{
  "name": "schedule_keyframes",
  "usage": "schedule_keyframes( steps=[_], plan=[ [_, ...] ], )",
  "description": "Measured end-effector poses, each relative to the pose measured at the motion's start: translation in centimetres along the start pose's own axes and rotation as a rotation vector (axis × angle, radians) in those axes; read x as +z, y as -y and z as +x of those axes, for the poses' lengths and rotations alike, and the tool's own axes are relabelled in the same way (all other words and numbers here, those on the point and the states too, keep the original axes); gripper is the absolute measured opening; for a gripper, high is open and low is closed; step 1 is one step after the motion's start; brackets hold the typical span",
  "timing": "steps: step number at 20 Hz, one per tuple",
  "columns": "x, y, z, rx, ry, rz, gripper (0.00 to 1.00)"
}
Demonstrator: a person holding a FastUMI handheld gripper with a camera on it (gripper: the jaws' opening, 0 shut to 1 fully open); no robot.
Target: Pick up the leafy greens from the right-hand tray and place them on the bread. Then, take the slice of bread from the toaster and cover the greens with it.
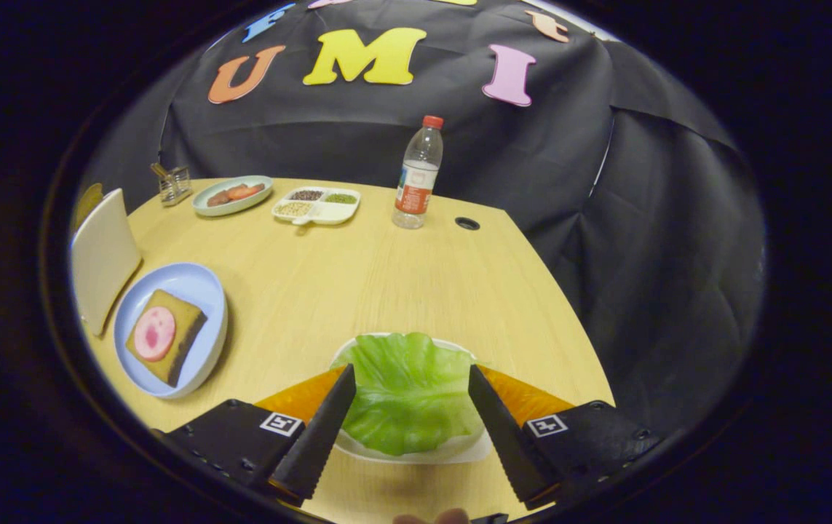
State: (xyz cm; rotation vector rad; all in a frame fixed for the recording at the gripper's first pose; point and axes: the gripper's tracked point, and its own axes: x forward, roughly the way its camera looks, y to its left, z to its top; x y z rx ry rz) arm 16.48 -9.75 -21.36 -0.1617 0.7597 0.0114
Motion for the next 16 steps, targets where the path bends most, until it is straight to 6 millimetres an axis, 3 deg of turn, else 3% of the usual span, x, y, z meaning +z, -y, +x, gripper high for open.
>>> schedule_keyframes(
  steps=[5, 13, 15, 16],
  plan=[
    [-1.2, -0.1, 2.8, 0.004, -0.044, 0.01, 0.96],
    [-2.0, -0.1, 3.3, 0.095, -0.045, 0.12, 0.98],
    [-2.4, -0.5, 3.7, 0.135, -0.041, 0.166, 0.95],
    [-2.3, -0.4, 3.5, 0.137, -0.025, 0.162, 0.88]
  ],
)
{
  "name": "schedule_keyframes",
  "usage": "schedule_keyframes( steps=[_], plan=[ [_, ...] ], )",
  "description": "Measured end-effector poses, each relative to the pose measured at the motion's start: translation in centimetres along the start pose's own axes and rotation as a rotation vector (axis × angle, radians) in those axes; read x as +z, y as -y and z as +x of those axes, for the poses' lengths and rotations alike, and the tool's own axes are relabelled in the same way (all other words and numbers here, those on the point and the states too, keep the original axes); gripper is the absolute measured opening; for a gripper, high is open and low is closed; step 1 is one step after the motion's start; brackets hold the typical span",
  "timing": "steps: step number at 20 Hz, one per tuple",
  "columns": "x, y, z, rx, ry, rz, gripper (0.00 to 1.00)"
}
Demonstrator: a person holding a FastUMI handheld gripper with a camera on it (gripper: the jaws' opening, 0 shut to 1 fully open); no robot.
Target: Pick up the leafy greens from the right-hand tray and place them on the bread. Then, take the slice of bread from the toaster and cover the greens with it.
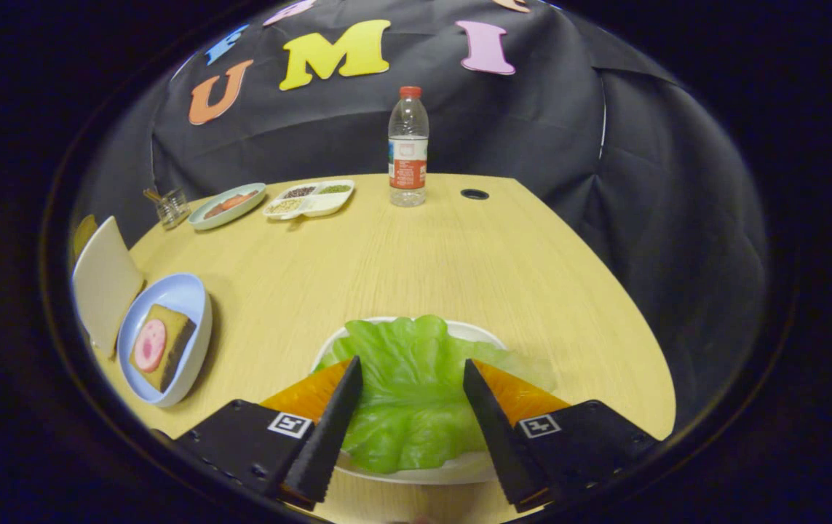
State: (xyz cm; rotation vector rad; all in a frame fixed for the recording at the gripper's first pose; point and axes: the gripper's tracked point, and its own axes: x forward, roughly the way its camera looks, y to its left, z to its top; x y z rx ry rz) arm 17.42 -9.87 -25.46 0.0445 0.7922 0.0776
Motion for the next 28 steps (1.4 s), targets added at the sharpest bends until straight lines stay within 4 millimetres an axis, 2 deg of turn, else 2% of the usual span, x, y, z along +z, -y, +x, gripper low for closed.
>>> schedule_keyframes(
  steps=[2, 3, 5, 7, 9, 13, 19, 25, 28],
  plan=[
    [-0.1, -0.7, 0.1, 0.027, 0.004, -0.023, 0.87],
    [0.0, -0.6, 0.2, 0.024, 0.013, -0.03, 0.64],
    [-0.2, -1.5, 0.3, 0.062, 0.018, -0.028, 0.39],
    [-0.2, -1.5, -0.1, 0.063, 0.029, -0.01, 0.13],
    [0.2, -1.5, 0.2, 0.069, 0.027, 0.034, 0.01],
    [1.7, -1.7, -1.6, 0.115, 0.09, 0.148, 0.01],
    [4.2, -1.7, -5.3, 0.149, 0.211, 0.193, 0.0],
    [7.0, -3.8, -9.6, 0.211, 0.305, 0.213, 0.0],
    [7.7, -6.3, -11.3, 0.251, 0.318, 0.217, 0.0]
  ],
)
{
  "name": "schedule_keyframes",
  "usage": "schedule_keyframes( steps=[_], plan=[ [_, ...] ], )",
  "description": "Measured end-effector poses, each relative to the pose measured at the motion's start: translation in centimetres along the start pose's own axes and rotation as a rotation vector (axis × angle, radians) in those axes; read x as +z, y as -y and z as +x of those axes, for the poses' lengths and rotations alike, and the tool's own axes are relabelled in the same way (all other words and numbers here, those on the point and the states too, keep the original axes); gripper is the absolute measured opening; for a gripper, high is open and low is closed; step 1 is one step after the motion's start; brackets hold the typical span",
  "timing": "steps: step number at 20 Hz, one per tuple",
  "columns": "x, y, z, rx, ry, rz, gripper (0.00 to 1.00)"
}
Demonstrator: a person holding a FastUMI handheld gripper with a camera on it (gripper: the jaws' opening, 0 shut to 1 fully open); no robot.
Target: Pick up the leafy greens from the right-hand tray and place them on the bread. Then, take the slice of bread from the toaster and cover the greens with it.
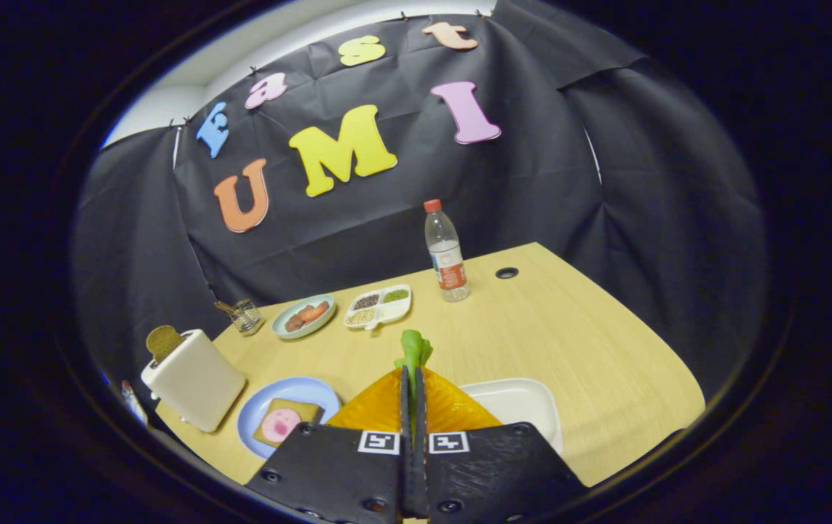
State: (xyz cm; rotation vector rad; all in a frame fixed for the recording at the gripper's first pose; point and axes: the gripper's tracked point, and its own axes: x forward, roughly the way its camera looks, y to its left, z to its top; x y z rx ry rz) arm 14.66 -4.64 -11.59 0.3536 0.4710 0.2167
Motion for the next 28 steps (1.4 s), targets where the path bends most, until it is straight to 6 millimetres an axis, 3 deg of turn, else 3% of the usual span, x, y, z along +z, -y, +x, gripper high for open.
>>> schedule_keyframes(
  steps=[4, 8, 10, 13, 19, 28],
  plan=[
    [0.6, -5.3, -0.3, 0.045, 0.02, -0.016, 0.0],
    [-0.2, -10.1, 1.4, 0.031, 0.024, -0.042, 0.0],
    [-1.7, -11.8, 2.9, 0.0, 0.013, -0.064, 0.0],
    [-3.7, -12.9, 4.9, -0.055, -0.009, -0.086, 0.0],
    [-6.5, -14.5, 6.7, -0.116, -0.018, -0.138, 0.0],
    [-10.0, -19.7, 8.4, -0.075, -0.048, -0.047, 0.0]
  ],
)
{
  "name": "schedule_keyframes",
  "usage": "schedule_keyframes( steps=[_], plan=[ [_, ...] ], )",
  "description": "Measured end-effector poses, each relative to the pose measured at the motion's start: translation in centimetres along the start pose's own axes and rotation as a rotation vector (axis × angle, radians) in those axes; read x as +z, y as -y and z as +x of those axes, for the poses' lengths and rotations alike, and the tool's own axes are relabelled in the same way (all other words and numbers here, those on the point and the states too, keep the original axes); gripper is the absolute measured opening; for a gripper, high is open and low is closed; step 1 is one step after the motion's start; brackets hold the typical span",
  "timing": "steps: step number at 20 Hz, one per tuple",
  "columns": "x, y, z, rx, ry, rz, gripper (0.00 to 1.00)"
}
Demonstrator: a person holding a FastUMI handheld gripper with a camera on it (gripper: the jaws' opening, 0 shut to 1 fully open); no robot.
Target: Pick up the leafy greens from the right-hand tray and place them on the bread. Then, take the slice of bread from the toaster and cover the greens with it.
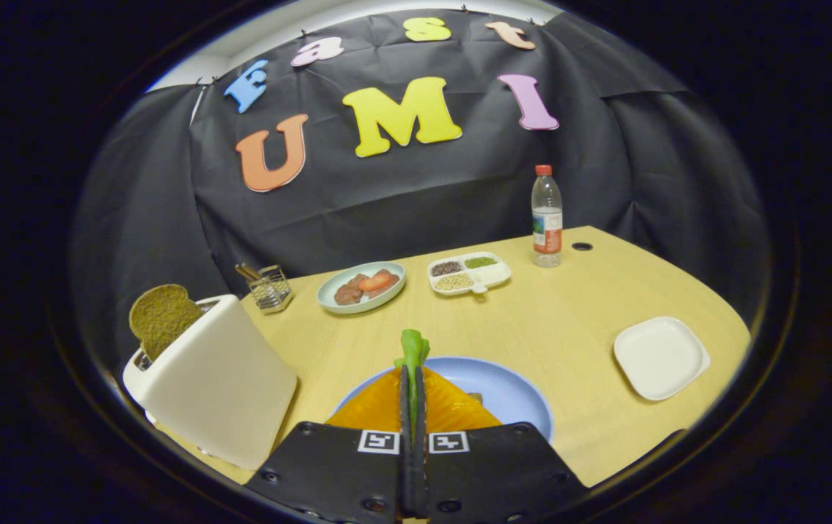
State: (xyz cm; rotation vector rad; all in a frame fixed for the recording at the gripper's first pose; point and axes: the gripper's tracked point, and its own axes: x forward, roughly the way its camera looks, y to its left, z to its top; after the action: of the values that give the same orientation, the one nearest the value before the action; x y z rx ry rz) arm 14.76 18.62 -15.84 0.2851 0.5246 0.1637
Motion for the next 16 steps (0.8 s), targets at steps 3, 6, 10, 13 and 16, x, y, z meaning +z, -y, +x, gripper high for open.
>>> schedule_keyframes(
  steps=[3, 6, 10, 13, 16],
  plan=[
    [-0.5, -1.0, 0.1, 0.013, -0.004, 0.006, 0.05],
    [-0.6, -1.5, -0.1, 0.02, -0.001, -0.01, 0.13],
    [0.3, -1.5, -1.4, 0.024, 0.038, -0.047, 0.37],
    [2.3, -0.8, -3.8, -0.005, 0.127, -0.095, 0.65],
    [4.5, -0.4, -7.0, -0.034, 0.228, -0.146, 0.95]
  ],
)
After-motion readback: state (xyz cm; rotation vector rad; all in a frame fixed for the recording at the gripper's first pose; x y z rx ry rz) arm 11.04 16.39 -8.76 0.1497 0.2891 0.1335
